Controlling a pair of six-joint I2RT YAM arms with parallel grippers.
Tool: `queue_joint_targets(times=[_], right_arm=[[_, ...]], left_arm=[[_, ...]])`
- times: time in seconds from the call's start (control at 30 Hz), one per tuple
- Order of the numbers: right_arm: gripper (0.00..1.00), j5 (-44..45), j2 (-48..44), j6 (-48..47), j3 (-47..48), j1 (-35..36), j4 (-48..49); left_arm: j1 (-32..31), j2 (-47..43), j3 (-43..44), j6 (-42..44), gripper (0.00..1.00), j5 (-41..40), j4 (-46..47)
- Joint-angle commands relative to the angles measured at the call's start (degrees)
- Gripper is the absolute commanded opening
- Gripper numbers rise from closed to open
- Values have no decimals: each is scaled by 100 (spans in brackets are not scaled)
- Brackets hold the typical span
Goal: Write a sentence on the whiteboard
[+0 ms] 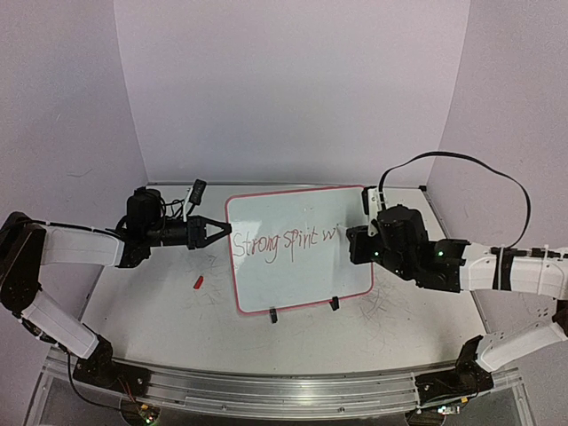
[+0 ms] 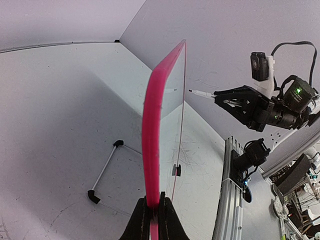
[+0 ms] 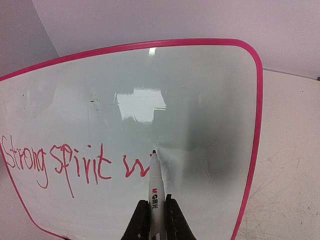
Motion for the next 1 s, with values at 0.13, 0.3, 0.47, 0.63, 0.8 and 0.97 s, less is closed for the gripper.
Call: queue_joint_targets(times=[0.13,0.3,0.47,0.63,0.8,0.97], right_arm=[[0,32,208,-177,278,-17,289],[0,103,296,-154,306,-11,295],[0,167,330,-151,362,-18,306],[0,389,464,3,397,-18,91],[0,489,409,180,337,-17,-191],[0,346,144,174,237,-12,-213]], left_arm=[[-171,74,169,184,0,-84,-220],[-175,97,185,191,0,-70,-224],[-172,130,202,208,0,-59,-229],[-174,128,213,209,0,-61,-238],[-174,125,212,209,0,-63,-244],[-181,143,221,209,0,-60,-255]])
